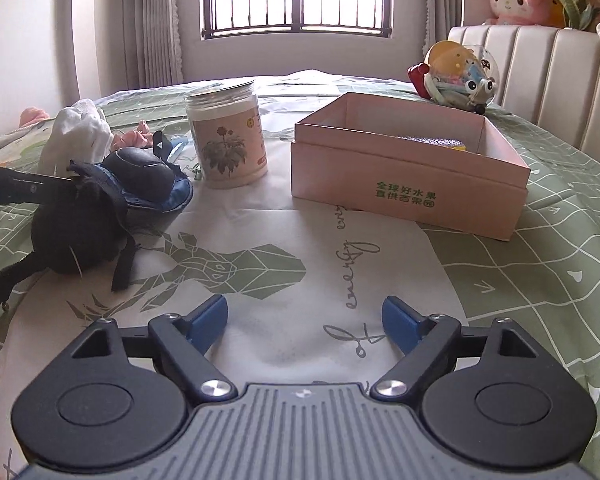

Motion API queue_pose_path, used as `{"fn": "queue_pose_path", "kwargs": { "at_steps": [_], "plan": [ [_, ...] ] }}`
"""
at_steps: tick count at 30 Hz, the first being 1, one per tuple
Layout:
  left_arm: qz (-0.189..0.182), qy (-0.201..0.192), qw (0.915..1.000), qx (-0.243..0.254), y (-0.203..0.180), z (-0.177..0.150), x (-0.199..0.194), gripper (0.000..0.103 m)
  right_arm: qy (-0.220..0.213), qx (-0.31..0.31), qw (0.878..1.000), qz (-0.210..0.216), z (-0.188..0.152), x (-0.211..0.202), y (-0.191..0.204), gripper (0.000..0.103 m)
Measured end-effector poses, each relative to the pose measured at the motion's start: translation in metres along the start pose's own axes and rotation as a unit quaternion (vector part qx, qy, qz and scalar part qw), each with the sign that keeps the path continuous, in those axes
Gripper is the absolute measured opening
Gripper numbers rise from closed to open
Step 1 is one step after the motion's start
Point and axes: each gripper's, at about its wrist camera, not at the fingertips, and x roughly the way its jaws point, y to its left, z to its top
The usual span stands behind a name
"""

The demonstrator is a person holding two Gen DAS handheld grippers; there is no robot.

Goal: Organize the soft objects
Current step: 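Grasp the black plush toy with the left gripper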

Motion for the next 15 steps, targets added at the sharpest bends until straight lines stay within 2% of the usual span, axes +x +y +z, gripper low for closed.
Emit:
{"fn": "queue_pose_path", "kwargs": {
  "at_steps": [4, 6, 8, 10, 15],
  "plan": [
    [-0.009, 0.014, 0.9983, -0.056, 0.013, 0.005, 0.008, 0.061, 0.005, -0.007, 1.000, 0.003, 0.001, 0.002, 0.001, 0.089],
    [-0.023, 0.034, 0.9954, -0.087, 0.018, 0.004, 0.016, 0.075, 0.009, -0.014, 1.000, 0.002, 0.001, 0.003, 0.003, 0.091],
    [-0.051, 0.068, 0.9894, -0.118, 0.024, 0.002, 0.028, 0.084, 0.016, -0.025, 1.000, 0.005, 0.003, 0.004, 0.005, 0.093],
    [-0.071, 0.082, 0.9835, -0.145, 0.025, -0.005, 0.038, 0.086, 0.023, -0.035, 0.999, 0.018, 0.004, 0.005, 0.006, 0.100],
    [-0.066, 0.061, 0.9852, -0.146, 0.019, -0.006, 0.035, 0.080, 0.033, -0.040, 0.998, 0.026, 0.002, 0.002, 0.006, 0.103]
  ]
}}
